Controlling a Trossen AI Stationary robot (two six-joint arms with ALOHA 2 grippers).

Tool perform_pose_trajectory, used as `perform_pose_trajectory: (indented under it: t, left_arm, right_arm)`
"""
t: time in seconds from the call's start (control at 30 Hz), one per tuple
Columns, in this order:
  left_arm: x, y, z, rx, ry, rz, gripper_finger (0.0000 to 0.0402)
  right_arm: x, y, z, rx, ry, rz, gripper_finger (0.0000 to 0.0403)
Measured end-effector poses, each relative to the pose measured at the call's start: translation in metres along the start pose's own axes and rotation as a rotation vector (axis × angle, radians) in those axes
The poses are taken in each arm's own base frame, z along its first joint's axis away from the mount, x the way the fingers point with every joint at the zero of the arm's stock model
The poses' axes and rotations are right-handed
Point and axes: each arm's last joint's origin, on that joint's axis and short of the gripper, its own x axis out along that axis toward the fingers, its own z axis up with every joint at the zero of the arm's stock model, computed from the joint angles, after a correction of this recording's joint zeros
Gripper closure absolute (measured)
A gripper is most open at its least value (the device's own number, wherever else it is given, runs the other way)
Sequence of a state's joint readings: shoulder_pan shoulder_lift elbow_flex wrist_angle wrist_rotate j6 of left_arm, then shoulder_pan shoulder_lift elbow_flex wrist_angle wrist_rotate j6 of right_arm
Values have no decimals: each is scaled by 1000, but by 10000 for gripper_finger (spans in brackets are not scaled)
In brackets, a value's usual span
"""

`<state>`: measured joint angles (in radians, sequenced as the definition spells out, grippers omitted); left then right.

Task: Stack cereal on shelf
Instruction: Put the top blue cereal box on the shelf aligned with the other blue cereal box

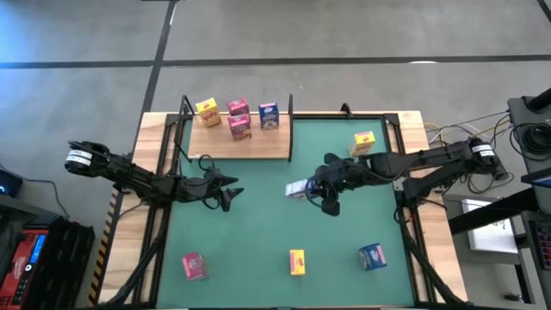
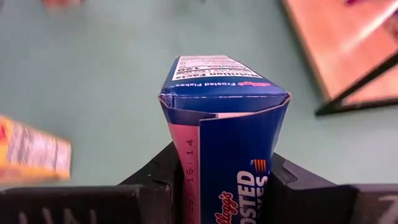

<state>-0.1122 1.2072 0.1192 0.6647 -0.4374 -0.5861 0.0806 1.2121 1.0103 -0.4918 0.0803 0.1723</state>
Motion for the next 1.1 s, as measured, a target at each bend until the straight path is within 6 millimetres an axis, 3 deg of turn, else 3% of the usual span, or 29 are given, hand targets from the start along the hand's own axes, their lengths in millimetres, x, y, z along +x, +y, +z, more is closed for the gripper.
perform_pose_trajectory:
  t: [0.23,0.6,1.1]
  left_arm:
    - [0,0,0,0,0,0,174]
    - [0,0,0,0,0,-1,174]
    - [0,1,-3,14,31,5,174]
  right_arm:
    - [0,-20,17,66,-148,-37,286]
    - [-7,-59,37,146,-195,-142,286]
    - [23,-96,91,15,78,-224,280]
